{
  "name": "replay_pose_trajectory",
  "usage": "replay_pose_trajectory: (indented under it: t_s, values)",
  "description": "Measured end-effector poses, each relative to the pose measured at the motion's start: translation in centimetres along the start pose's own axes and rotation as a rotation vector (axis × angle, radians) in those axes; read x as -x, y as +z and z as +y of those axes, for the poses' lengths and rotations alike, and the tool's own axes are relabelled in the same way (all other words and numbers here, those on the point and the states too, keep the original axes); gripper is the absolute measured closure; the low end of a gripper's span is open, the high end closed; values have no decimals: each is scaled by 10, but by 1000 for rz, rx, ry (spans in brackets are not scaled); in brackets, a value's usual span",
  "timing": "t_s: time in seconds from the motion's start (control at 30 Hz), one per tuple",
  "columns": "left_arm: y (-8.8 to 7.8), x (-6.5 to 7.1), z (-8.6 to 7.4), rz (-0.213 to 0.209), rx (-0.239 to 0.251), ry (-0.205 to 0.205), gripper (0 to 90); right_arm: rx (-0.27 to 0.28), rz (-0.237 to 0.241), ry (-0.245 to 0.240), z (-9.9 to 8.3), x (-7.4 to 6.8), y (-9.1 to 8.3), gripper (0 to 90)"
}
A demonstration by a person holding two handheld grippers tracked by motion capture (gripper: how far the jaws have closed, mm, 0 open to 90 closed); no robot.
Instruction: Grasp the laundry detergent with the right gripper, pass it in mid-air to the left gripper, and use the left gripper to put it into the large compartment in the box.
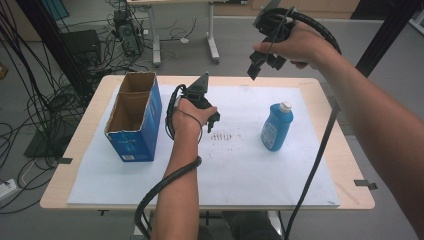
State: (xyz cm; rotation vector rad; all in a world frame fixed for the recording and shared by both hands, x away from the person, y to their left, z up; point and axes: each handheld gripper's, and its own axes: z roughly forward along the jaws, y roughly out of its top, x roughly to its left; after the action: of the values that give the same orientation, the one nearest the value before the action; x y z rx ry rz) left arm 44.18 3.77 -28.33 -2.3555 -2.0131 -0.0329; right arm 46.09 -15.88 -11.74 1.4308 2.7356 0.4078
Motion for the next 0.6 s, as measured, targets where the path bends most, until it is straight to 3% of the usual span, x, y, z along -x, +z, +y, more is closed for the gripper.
replay_pose_trajectory:
  t_s: [0.6]
  values:
    - [-3,0,-2,2,3,2,60,7,-15,17,-9,5,-5,84]
